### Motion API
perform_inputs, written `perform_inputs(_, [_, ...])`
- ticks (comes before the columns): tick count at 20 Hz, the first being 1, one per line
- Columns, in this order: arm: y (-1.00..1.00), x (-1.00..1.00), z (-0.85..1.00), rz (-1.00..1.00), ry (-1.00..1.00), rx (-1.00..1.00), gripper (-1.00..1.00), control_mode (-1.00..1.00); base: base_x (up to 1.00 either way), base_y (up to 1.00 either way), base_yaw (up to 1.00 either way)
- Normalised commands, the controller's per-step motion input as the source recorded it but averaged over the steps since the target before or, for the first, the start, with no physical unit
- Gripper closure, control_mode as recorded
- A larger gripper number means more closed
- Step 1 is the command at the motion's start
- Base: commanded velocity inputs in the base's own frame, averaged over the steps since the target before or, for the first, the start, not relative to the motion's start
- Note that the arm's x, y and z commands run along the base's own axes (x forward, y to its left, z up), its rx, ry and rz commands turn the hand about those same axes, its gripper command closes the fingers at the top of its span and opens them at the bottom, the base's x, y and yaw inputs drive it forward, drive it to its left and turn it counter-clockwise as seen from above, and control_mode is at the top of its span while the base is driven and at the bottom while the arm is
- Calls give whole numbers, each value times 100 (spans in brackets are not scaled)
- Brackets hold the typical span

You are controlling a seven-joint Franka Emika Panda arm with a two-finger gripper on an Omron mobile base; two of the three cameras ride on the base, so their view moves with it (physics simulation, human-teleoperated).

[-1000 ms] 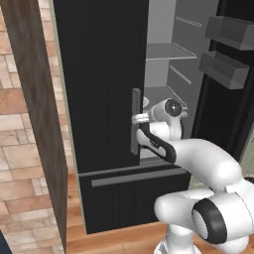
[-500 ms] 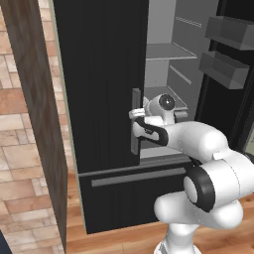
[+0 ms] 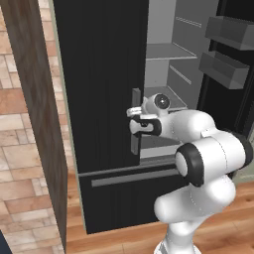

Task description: Retrieve the steak from the fridge and place it on the saucepan with marinade on the stove.

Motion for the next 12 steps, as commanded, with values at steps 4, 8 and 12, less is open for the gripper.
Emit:
perform_inputs(4, [0, 43, -9, 0, 0, 0, -100, -100, 0, 0, 0])
perform_inputs(8, [0, 43, -10, 0, 0, 0, -100, -100, 0, 0, 0])
perform_inputs(12, [0, 42, -11, 0, 0, 0, -100, -100, 0, 0, 0])
